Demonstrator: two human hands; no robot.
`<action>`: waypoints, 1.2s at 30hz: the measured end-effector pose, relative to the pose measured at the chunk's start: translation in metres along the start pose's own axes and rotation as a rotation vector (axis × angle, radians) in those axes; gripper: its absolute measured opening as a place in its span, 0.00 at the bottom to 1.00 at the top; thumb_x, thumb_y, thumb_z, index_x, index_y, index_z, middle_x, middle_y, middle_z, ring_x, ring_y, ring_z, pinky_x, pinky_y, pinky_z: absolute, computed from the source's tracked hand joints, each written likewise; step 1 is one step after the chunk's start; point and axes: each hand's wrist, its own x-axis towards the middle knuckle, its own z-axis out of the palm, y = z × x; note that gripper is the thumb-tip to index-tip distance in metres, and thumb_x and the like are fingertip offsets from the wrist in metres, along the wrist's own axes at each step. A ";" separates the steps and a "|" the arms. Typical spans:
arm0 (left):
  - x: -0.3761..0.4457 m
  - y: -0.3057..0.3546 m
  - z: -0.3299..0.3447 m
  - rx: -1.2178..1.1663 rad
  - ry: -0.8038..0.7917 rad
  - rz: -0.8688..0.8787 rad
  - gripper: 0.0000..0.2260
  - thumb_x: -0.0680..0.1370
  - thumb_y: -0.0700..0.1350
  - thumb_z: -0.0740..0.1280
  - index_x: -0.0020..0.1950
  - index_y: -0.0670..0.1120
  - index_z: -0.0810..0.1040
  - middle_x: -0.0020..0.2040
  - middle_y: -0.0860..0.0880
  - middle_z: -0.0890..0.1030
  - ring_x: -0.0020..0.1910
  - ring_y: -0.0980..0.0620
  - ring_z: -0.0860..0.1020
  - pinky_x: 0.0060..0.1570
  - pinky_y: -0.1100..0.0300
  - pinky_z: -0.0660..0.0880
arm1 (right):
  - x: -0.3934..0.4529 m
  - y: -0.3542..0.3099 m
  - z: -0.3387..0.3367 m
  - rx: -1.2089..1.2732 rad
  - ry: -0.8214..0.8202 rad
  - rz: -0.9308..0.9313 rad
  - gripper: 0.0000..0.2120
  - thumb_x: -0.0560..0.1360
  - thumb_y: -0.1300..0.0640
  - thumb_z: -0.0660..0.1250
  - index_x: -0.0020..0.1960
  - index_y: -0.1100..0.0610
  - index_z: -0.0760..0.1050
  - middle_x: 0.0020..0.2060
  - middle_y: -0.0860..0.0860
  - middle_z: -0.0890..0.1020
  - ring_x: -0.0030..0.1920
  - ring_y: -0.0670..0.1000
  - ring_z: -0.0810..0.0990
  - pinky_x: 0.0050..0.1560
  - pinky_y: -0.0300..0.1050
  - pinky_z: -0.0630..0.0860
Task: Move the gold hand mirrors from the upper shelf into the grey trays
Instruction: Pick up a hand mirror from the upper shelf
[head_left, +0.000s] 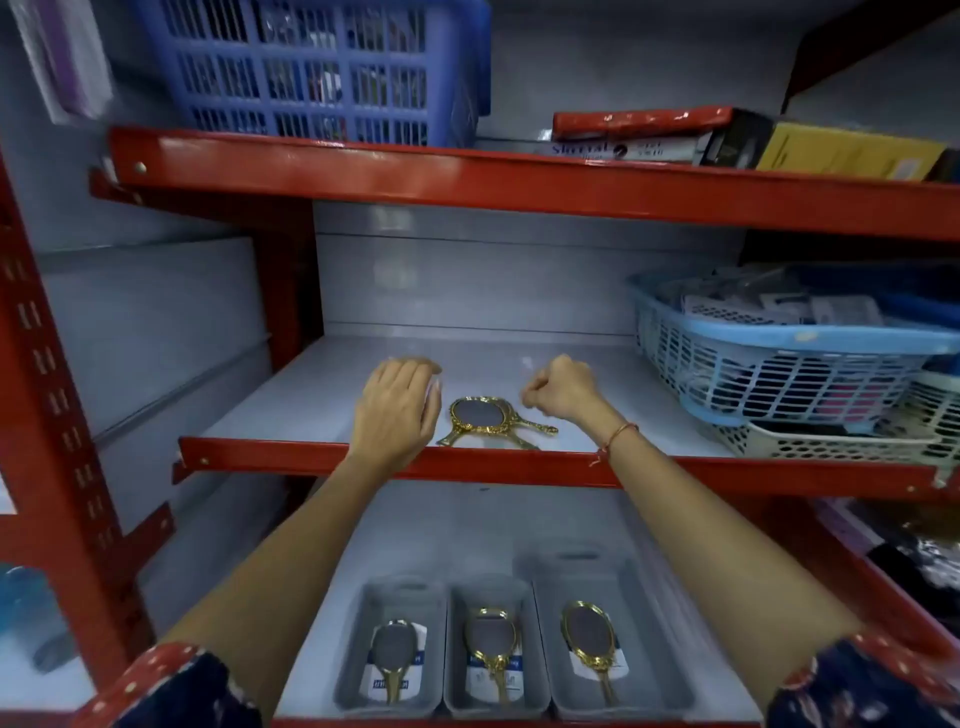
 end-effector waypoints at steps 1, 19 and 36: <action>-0.007 -0.001 0.007 -0.005 -0.041 -0.009 0.14 0.79 0.46 0.57 0.53 0.41 0.80 0.50 0.46 0.83 0.50 0.45 0.80 0.56 0.51 0.75 | 0.005 0.004 0.006 -0.036 -0.071 0.043 0.09 0.69 0.61 0.70 0.44 0.65 0.85 0.45 0.57 0.87 0.47 0.55 0.86 0.51 0.49 0.82; -0.056 -0.010 0.041 0.109 -0.330 -0.107 0.31 0.82 0.57 0.42 0.70 0.39 0.73 0.68 0.43 0.76 0.70 0.46 0.73 0.73 0.46 0.62 | 0.038 0.016 0.028 0.194 -0.658 0.479 0.10 0.72 0.58 0.72 0.36 0.57 0.73 0.40 0.52 0.77 0.47 0.49 0.73 0.71 0.50 0.69; -0.062 -0.010 0.051 0.139 -0.195 -0.095 0.28 0.83 0.53 0.44 0.70 0.38 0.72 0.69 0.41 0.75 0.71 0.45 0.72 0.74 0.46 0.61 | -0.053 0.084 -0.008 0.993 -0.667 0.398 0.13 0.61 0.61 0.74 0.46 0.55 0.83 0.37 0.48 0.87 0.37 0.43 0.86 0.34 0.35 0.81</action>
